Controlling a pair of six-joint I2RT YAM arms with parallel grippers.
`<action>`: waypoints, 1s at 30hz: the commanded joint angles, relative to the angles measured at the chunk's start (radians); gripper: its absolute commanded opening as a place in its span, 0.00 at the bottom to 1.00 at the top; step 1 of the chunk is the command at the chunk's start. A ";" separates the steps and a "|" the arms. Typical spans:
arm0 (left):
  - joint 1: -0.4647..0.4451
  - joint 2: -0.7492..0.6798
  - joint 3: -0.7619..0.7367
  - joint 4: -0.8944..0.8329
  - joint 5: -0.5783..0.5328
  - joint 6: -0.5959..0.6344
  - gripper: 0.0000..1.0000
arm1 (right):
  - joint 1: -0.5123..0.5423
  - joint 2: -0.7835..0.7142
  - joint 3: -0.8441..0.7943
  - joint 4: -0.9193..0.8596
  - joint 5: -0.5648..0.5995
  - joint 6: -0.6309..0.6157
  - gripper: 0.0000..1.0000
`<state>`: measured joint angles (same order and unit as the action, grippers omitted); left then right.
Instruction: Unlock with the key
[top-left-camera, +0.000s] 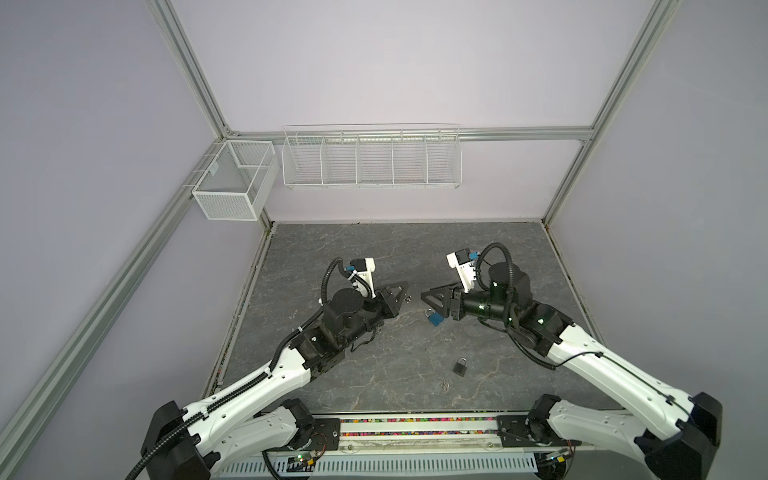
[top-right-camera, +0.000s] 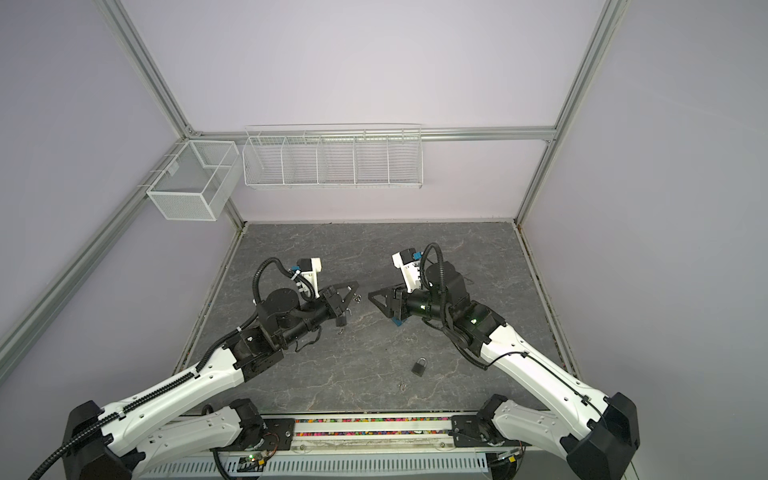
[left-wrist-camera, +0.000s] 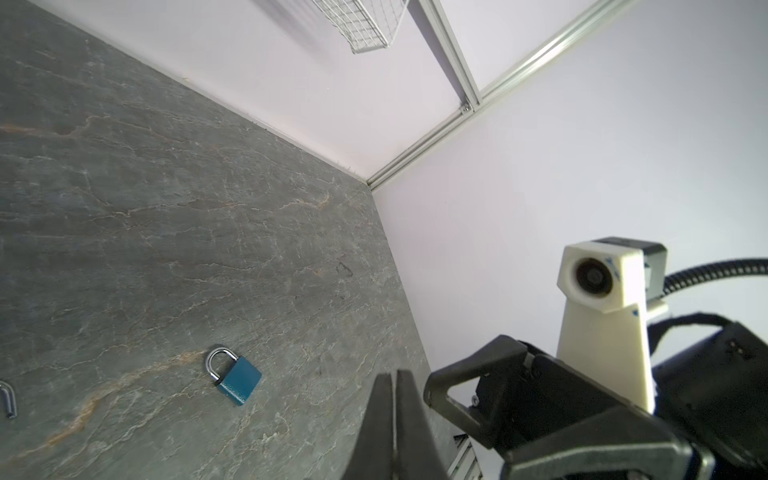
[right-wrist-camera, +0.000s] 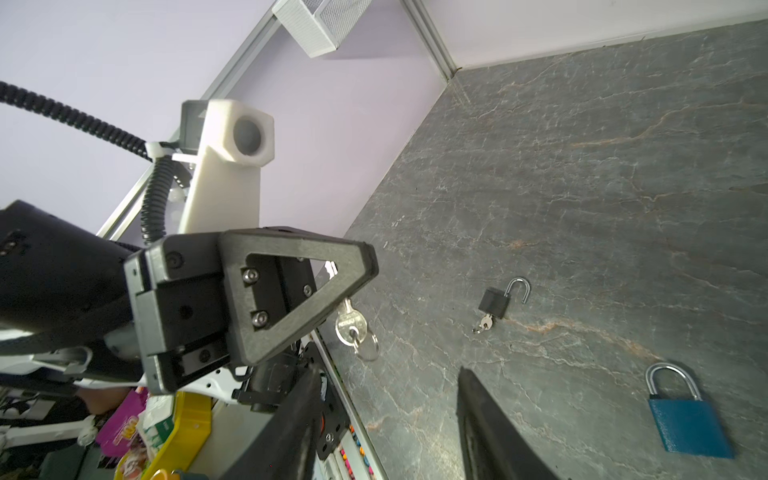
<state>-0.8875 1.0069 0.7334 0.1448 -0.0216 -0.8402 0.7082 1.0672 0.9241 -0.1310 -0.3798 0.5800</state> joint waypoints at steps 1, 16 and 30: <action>-0.016 0.011 0.005 0.054 0.040 0.190 0.00 | -0.026 -0.060 -0.053 0.007 -0.136 0.051 0.62; -0.049 0.045 -0.011 0.272 0.195 0.294 0.00 | -0.039 -0.110 -0.241 0.439 -0.255 0.215 0.72; -0.063 0.048 -0.005 0.334 0.223 0.284 0.00 | -0.024 -0.052 -0.232 0.594 -0.263 0.239 0.42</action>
<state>-0.9440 1.0477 0.7254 0.4446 0.1848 -0.5735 0.6739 1.0103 0.6918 0.3981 -0.6266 0.8131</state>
